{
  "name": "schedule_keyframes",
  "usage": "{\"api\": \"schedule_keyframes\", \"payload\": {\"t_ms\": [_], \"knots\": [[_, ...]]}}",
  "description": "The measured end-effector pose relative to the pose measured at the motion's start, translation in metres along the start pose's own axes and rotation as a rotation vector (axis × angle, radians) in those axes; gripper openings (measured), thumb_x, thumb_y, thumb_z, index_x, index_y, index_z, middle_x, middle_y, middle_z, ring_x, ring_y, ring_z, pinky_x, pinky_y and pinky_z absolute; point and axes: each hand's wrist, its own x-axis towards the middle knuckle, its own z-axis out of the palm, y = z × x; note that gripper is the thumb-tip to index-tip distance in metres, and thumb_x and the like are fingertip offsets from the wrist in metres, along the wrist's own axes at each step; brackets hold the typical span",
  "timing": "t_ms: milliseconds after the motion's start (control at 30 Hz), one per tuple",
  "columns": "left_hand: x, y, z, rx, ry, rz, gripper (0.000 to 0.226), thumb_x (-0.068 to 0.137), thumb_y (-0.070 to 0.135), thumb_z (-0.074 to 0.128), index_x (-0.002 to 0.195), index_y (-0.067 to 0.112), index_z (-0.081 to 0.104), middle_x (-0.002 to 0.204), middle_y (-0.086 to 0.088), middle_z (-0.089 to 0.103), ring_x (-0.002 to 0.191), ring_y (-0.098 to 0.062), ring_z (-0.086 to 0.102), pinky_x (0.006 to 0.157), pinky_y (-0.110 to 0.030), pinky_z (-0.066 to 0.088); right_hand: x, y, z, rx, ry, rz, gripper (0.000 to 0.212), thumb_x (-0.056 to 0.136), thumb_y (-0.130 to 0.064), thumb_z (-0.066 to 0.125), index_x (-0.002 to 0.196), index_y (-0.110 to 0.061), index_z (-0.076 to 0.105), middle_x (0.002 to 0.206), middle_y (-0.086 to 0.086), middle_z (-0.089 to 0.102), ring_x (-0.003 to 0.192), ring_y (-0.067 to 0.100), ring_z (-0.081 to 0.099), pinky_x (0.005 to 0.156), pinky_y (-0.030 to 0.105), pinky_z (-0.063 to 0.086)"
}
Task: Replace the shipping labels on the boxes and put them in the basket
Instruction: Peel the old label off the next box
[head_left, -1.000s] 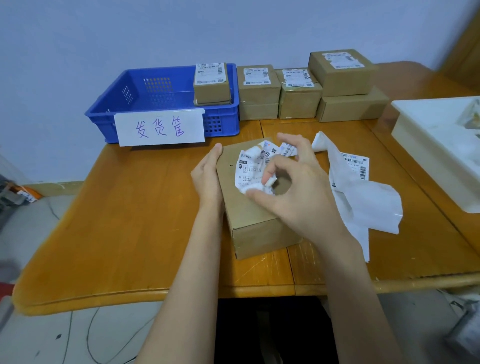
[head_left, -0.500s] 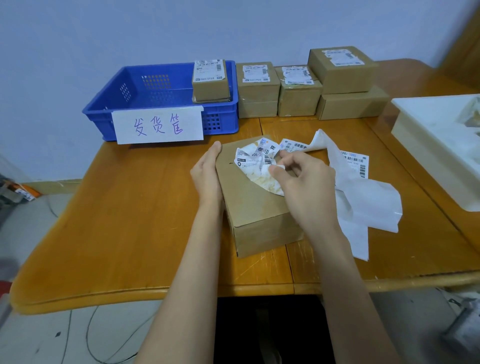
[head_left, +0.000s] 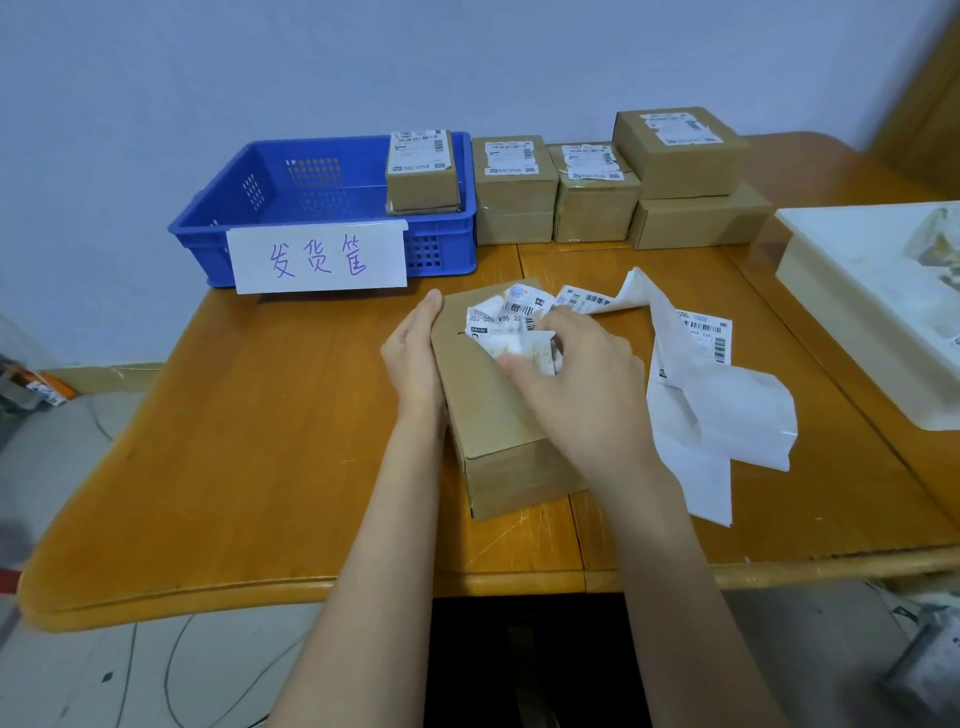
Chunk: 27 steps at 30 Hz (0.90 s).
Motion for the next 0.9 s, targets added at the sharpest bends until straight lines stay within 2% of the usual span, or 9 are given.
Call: {"api": "schedule_keyframes", "payload": {"t_ms": [67, 333, 467, 533, 600, 667, 733, 833, 900], "knots": [[0.001, 0.001, 0.001, -0.036, 0.013, 0.000, 0.023, 0.093, 0.027, 0.067, 0.075, 0.014, 0.068, 0.073, 0.000, 0.065, 0.061, -0.008, 0.059, 0.054, -0.017, 0.047, 0.002, 0.003, 0.003, 0.020, 0.035, 0.017, 0.042, 0.093, -0.041, 0.061, 0.128, -0.019, 0.059, 0.134, -0.001, 0.059, 0.119, 0.017, 0.054, 0.097, 0.037, 0.044], [0.002, -0.004, -0.001, -0.027, 0.002, 0.014, 0.030, 0.093, 0.028, 0.067, 0.065, 0.017, 0.063, 0.067, 0.002, 0.059, 0.064, -0.011, 0.053, 0.059, -0.024, 0.043, 0.004, 0.008, 0.000, 0.172, 0.099, 0.089, 0.031, 0.097, -0.033, 0.056, 0.123, -0.017, 0.061, 0.124, 0.001, 0.065, 0.097, 0.008, 0.054, 0.076, 0.024, 0.045], [0.001, -0.001, -0.001, -0.010, 0.008, 0.020, 0.029, 0.093, 0.029, 0.067, 0.067, 0.017, 0.065, 0.067, 0.002, 0.062, 0.063, -0.011, 0.056, 0.057, -0.022, 0.045, 0.005, 0.007, -0.003, 0.282, 0.038, 0.118, 0.023, 0.093, -0.048, 0.056, 0.101, -0.026, 0.055, 0.096, -0.019, 0.061, 0.079, 0.002, 0.051, 0.080, 0.030, 0.049], [0.000, 0.000, -0.001, -0.034, 0.016, 0.005, 0.029, 0.093, 0.027, 0.067, 0.067, 0.016, 0.065, 0.065, 0.002, 0.061, 0.060, -0.009, 0.055, 0.054, -0.020, 0.045, 0.003, 0.005, -0.005, 0.170, -0.023, 0.072, 0.029, 0.086, -0.050, 0.065, 0.100, -0.028, 0.054, 0.089, -0.021, 0.054, 0.077, 0.000, 0.048, 0.069, 0.019, 0.041], [-0.001, 0.000, 0.000, -0.035, 0.009, 0.004, 0.028, 0.093, 0.027, 0.067, 0.068, 0.015, 0.064, 0.067, 0.001, 0.060, 0.059, -0.009, 0.054, 0.053, -0.019, 0.044, 0.003, 0.004, -0.005, 0.021, -0.017, 0.005, 0.030, 0.088, -0.042, 0.065, 0.110, -0.022, 0.061, 0.106, -0.007, 0.063, 0.087, 0.008, 0.053, 0.069, 0.019, 0.036], [-0.001, -0.001, -0.001, -0.006, 0.002, 0.008, 0.028, 0.094, 0.030, 0.066, 0.069, 0.016, 0.064, 0.069, 0.001, 0.061, 0.060, -0.008, 0.055, 0.053, -0.017, 0.045, 0.004, 0.003, -0.006, -0.024, 0.017, 0.021, 0.039, 0.093, -0.036, 0.061, 0.124, -0.013, 0.061, 0.123, 0.003, 0.064, 0.108, 0.018, 0.056, 0.083, 0.028, 0.042], [0.001, -0.002, -0.001, 0.005, 0.007, 0.012, 0.028, 0.094, 0.031, 0.066, 0.070, 0.016, 0.064, 0.070, 0.001, 0.061, 0.062, -0.008, 0.055, 0.053, -0.016, 0.044, 0.006, 0.004, -0.006, -0.015, 0.036, 0.043, 0.039, 0.095, -0.034, 0.060, 0.127, -0.012, 0.059, 0.125, 0.005, 0.064, 0.114, 0.022, 0.056, 0.089, 0.033, 0.044], [0.001, -0.002, -0.001, 0.013, 0.001, 0.021, 0.027, 0.094, 0.031, 0.065, 0.072, 0.016, 0.064, 0.071, 0.002, 0.061, 0.063, -0.008, 0.055, 0.054, -0.016, 0.044, 0.010, 0.010, -0.006, 0.058, 0.116, 0.087, 0.031, 0.096, -0.033, 0.058, 0.119, -0.013, 0.062, 0.111, 0.003, 0.065, 0.095, 0.013, 0.058, 0.069, 0.012, 0.037], [0.001, -0.002, -0.001, 0.020, 0.003, 0.026, 0.027, 0.095, 0.031, 0.065, 0.072, 0.017, 0.065, 0.071, 0.003, 0.062, 0.062, -0.006, 0.057, 0.054, -0.015, 0.045, 0.011, 0.014, -0.007, 0.104, 0.143, 0.105, 0.023, 0.096, -0.035, 0.058, 0.109, -0.016, 0.061, 0.094, -0.004, 0.061, 0.079, 0.007, 0.047, 0.053, 0.008, 0.032]]}}
